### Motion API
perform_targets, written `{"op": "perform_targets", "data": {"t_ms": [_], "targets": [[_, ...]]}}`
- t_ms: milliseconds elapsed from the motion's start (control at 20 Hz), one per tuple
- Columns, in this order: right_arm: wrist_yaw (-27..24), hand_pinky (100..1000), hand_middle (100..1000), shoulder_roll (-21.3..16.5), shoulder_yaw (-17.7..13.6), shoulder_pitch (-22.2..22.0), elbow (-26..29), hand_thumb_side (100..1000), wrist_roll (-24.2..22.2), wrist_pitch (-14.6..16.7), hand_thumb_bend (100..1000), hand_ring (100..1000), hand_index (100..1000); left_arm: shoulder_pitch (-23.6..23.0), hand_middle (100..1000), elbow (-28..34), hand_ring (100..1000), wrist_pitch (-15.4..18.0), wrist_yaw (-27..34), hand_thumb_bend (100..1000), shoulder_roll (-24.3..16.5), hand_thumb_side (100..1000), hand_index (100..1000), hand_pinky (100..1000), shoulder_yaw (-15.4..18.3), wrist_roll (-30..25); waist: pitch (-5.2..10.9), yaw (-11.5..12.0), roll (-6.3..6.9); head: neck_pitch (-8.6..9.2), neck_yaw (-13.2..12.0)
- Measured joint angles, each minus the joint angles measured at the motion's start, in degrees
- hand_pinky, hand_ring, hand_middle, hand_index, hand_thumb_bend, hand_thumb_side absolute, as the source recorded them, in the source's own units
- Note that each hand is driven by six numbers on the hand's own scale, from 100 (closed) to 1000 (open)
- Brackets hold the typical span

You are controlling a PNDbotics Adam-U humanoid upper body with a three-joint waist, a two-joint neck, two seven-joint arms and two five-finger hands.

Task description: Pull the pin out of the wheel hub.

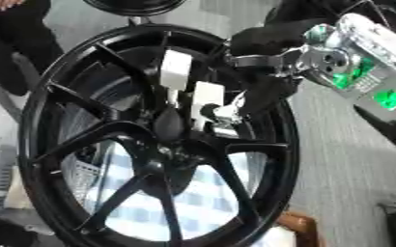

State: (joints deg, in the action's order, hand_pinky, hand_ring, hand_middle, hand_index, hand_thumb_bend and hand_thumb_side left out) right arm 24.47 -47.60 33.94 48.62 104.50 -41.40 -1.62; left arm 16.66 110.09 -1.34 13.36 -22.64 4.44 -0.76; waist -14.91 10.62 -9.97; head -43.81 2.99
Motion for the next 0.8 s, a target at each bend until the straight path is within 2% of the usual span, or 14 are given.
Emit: {"op": "perform_targets", "data": {"t_ms": [550, 800], "targets": [[1.5, 910, 743, 1.0, 0.2, -0.5, -2.3, 799, 0.9, 0.8, 273, 883, 858, 0.0, 613, 0.0, 728, -0.1, 0.0, 100, 0.1, 752, 841, 912, 0.0, -0.1, -0.38, 0.0, 0.00, 0.00, 0.0], [1.6, 902, 707, 1.5, 0.3, -0.7, -3.2, 793, 1.0, 1.0, 240, 860, 842, 0.0, 613, 0.0, 728, -0.2, 0.0, 100, 0.4, 755, 841, 913, 0.0, -0.2, -0.52, 0.4, 0.00, 0.00, 0.0]]}}
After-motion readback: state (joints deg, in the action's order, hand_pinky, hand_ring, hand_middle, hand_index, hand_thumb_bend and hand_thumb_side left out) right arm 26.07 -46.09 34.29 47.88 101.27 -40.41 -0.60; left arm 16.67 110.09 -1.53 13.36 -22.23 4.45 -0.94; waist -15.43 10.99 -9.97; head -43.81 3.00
